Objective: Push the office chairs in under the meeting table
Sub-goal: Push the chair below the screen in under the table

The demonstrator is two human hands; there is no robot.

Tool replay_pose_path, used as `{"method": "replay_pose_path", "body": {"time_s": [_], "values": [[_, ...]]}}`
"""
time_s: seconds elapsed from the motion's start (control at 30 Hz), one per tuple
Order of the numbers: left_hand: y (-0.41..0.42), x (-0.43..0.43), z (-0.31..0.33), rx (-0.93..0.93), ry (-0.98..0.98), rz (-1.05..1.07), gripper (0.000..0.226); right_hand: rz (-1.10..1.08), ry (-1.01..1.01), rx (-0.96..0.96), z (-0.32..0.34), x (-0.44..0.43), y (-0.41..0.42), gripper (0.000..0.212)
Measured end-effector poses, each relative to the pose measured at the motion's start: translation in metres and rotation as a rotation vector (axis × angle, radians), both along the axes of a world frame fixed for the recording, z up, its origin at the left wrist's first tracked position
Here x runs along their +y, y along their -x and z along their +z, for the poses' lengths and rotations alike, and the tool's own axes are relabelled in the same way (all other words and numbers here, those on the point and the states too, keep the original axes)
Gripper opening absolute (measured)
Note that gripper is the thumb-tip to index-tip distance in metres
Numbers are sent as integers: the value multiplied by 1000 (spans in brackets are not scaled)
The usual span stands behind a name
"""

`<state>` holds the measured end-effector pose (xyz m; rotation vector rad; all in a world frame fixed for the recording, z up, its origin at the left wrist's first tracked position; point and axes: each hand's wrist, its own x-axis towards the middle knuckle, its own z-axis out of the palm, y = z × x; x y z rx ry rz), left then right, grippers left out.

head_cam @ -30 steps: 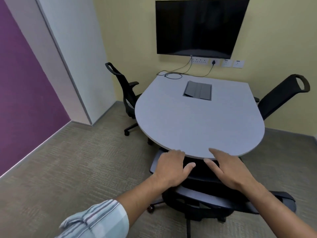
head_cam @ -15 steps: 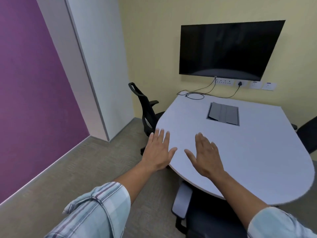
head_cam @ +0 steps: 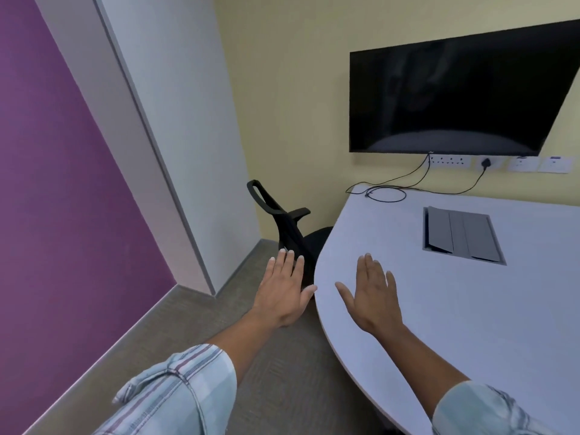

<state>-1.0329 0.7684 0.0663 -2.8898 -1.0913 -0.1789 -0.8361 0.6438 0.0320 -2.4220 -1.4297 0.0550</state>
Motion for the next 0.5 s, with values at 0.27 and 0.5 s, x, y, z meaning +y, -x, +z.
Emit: {"method": "replay_pose_path", "body": {"time_s": [0.27, 0.5], "values": [[-17, 127, 3, -7, -26, 31, 83, 13, -1, -62, 5, 120, -9, 108], [-30, 258, 3, -27, -30, -32, 82, -17, -27, -61, 9, 242, -20, 100]]}}
